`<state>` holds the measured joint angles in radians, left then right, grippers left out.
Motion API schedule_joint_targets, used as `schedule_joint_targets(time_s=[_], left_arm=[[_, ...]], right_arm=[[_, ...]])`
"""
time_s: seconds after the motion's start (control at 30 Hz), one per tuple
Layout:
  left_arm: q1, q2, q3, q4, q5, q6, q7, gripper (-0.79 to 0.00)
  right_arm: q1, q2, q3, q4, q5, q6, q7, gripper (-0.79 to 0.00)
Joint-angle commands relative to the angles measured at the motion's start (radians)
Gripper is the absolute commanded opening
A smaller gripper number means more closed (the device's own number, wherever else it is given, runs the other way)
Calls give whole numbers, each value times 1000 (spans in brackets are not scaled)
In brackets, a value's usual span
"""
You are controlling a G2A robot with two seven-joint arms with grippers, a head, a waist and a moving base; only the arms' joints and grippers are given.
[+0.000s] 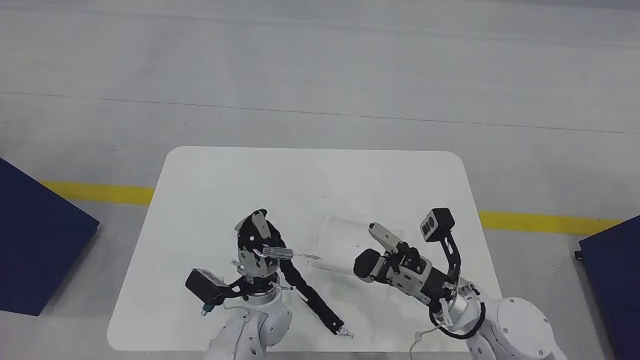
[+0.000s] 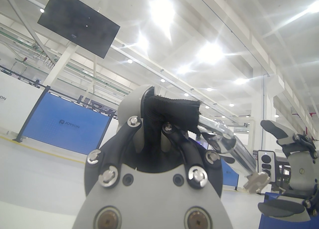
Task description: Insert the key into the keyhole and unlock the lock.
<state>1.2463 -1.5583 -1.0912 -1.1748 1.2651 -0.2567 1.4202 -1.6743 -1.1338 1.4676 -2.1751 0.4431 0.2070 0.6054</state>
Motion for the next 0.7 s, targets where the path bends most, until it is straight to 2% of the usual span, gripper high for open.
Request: schedule_joint_targets(time_s=[0.0,0.2,0.37,0.53,0.67], left_arm=[[4,-1,0,-4,-17,-8,-1,-785],[12,-3,-16,-83,-75,-21,-20,-785],[16,18,-105,-176,-33,-13,-95,-785],[-20,39,-198,-241,12,-40,-187,-785],[-80,46,-238,-258,7,-59,-244,-785]], right_arm=[[-10,1,0,6,-15,-37,6,0],[-13,1,0,8,-17,-41,7,0],[-13,1,0,8,-17,-41,7,0],[-13,1,0,8,-17,-41,7,0],[-13,1,0,8,-17,-41,7,0]])
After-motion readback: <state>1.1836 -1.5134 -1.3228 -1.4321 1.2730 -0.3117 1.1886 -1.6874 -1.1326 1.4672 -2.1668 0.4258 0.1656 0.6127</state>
